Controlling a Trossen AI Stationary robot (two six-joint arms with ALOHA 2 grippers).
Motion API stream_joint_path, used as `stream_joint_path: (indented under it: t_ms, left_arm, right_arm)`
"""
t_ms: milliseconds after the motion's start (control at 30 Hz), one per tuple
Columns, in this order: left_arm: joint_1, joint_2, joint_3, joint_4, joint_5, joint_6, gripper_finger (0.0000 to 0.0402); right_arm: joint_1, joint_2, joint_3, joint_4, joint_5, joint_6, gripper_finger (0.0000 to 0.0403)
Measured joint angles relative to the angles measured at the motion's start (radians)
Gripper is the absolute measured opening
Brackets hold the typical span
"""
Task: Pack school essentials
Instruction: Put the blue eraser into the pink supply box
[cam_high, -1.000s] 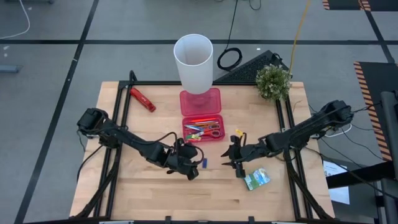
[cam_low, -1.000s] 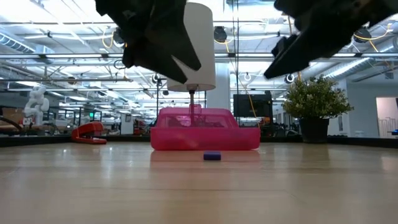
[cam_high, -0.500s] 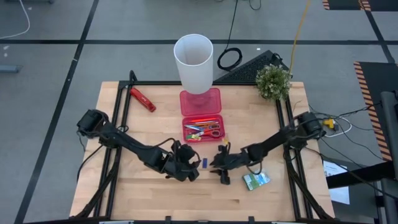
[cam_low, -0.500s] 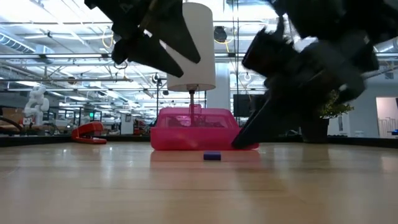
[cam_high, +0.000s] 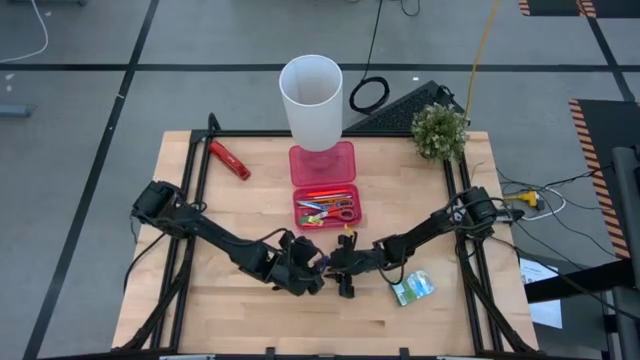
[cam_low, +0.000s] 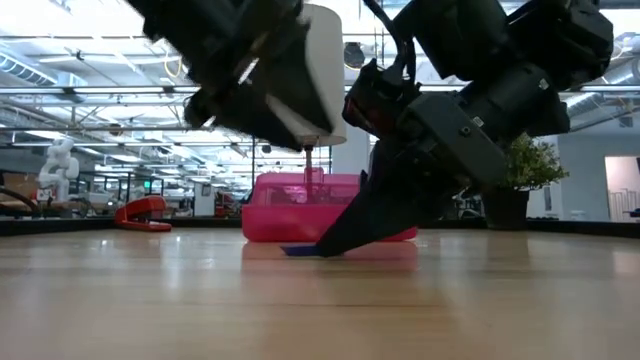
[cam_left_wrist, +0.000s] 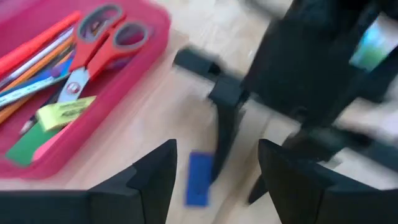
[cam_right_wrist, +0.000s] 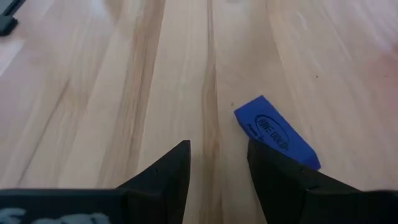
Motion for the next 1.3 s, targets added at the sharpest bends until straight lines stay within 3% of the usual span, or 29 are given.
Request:
stream_joint_path:
  t_ms: [167, 600, 800, 967, 1300]
  left_arm:
    - [-0.003, 0.044, -0.002, -0.005, 0.014, 0.066, 0.0227]
    - [-0.003, 0.166, -0.001, 0.004, 0.013, 0.269, 0.0228]
    - [0.011, 0.168, -0.001, 0.002, 0.026, 0.283, 0.0228]
    - [0.044, 0.168, -0.001, 0.011, 0.126, 0.278, 0.0228]
    - [0.063, 0.184, -0.001, 0.020, 0.177, 0.234, 0.0227]
  right_arm:
    - [-0.002, -0.035, 0.000, -0.075, -0.051, -0.010, 0.0155]
    - [0.011, -0.179, -0.004, -0.368, -0.062, -0.046, 0.0155]
    - [0.044, -0.239, -0.004, -0.461, -0.058, -0.091, 0.0155]
    - [0.072, -0.287, -0.003, -0.502, -0.058, -0.131, 0.0155]
    - [0.114, -0.383, -0.018, -0.551, -0.055, -0.132, 0.0155]
